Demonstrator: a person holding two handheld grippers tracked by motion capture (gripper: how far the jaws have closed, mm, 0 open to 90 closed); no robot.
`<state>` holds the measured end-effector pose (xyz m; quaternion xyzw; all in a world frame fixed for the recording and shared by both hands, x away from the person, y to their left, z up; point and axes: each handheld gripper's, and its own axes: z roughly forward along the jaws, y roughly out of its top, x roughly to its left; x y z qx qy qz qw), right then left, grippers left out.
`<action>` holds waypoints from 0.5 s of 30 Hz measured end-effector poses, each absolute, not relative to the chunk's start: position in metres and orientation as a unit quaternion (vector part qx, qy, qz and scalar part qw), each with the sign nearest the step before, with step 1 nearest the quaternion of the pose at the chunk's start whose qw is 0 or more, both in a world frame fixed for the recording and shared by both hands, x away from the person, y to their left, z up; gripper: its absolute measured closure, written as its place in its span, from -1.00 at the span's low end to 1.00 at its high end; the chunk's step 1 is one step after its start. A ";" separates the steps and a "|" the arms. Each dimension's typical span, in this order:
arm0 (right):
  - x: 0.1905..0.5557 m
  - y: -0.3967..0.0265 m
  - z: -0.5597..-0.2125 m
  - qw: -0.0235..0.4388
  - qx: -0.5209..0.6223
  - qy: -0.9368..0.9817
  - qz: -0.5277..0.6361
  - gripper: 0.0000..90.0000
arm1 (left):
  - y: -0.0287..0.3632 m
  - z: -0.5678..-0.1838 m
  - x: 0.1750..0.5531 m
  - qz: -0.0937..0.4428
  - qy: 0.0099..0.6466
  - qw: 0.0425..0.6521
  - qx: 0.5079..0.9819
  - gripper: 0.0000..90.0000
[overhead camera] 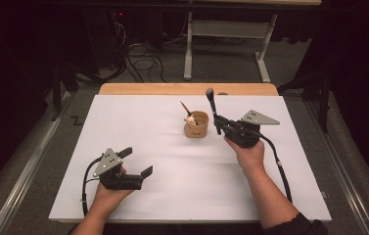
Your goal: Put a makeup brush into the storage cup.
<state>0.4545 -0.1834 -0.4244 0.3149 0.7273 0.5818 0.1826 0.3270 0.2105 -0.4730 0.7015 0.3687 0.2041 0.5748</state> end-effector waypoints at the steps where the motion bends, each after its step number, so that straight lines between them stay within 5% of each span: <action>1: 0.455 -0.181 -0.424 0.184 0.314 0.727 0.582 0.78 | 0.211 -0.473 0.327 0.204 0.369 0.575 0.701 -1.00; 15: 0.469 -0.165 -0.425 0.191 0.314 0.724 0.583 0.78 | 0.213 -0.473 0.327 0.201 0.371 0.579 0.697 -1.00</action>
